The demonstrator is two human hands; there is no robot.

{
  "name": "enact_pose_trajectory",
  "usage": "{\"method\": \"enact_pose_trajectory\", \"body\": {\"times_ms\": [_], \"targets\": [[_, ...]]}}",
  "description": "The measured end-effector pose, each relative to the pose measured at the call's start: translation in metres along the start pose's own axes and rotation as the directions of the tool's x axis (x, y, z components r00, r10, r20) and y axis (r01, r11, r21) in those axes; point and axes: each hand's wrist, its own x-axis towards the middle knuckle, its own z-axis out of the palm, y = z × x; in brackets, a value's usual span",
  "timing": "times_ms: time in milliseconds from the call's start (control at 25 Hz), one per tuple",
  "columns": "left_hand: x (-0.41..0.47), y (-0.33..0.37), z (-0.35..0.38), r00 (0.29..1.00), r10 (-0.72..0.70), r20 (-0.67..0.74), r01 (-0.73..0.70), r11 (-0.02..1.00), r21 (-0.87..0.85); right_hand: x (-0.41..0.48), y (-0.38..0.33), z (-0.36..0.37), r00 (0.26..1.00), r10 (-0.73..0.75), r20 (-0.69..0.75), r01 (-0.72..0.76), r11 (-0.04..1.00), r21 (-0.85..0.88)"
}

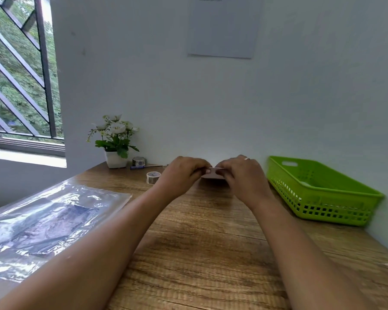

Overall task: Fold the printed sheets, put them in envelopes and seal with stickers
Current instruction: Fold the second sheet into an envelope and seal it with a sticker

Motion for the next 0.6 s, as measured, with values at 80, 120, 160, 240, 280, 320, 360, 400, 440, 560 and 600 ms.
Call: {"method": "enact_pose_trajectory", "body": {"times_ms": [80,120,160,240,280,320,360,400,440,560,600], "targets": [[-0.001,-0.003,-0.001,0.997,0.025,-0.071,-0.025,1.0,0.003,0.0,0.001,-0.006,0.997,0.067,-0.048,-0.064,0.997,0.052],[-0.003,-0.007,-0.003,0.995,0.023,-0.095,-0.022,1.0,0.011,0.0,0.005,-0.009,0.993,0.103,-0.052,-0.098,0.991,0.087],[-0.005,-0.011,-0.004,0.994,0.015,-0.109,-0.014,1.0,0.013,0.0,0.009,-0.01,0.99,0.131,-0.051,-0.124,0.986,0.112],[-0.007,-0.015,-0.007,0.993,0.004,-0.115,-0.004,1.0,-0.001,0.0,0.015,-0.01,0.984,0.172,-0.039,-0.163,0.97,0.183],[-0.006,-0.016,-0.008,0.993,0.002,-0.119,-0.004,1.0,-0.015,0.001,0.015,-0.01,0.983,0.183,-0.03,-0.172,0.961,0.216],[-0.005,-0.017,-0.008,0.992,-0.013,-0.128,0.008,0.999,-0.039,0.001,0.014,-0.008,0.981,0.194,-0.028,-0.182,0.955,0.236],[-0.005,-0.02,-0.01,0.989,-0.058,-0.135,0.049,0.996,-0.071,0.002,0.014,-0.008,0.975,0.218,-0.04,-0.202,0.947,0.249],[-0.005,-0.026,-0.012,0.981,-0.128,-0.143,0.113,0.988,-0.108,0.002,0.016,-0.009,0.965,0.254,-0.067,-0.228,0.938,0.262],[-0.007,-0.033,-0.017,0.966,-0.21,-0.154,0.191,0.973,-0.129,0.002,0.02,-0.012,0.95,0.294,-0.104,-0.257,0.927,0.274],[-0.014,-0.049,-0.031,0.899,-0.307,-0.311,0.301,0.951,-0.071,-0.001,0.031,-0.019,0.938,0.313,-0.149,-0.275,0.933,0.231],[-0.013,-0.042,-0.032,0.902,-0.25,-0.353,0.258,0.966,-0.026,-0.002,0.03,-0.018,0.951,0.274,-0.141,-0.246,0.951,0.187]]}}
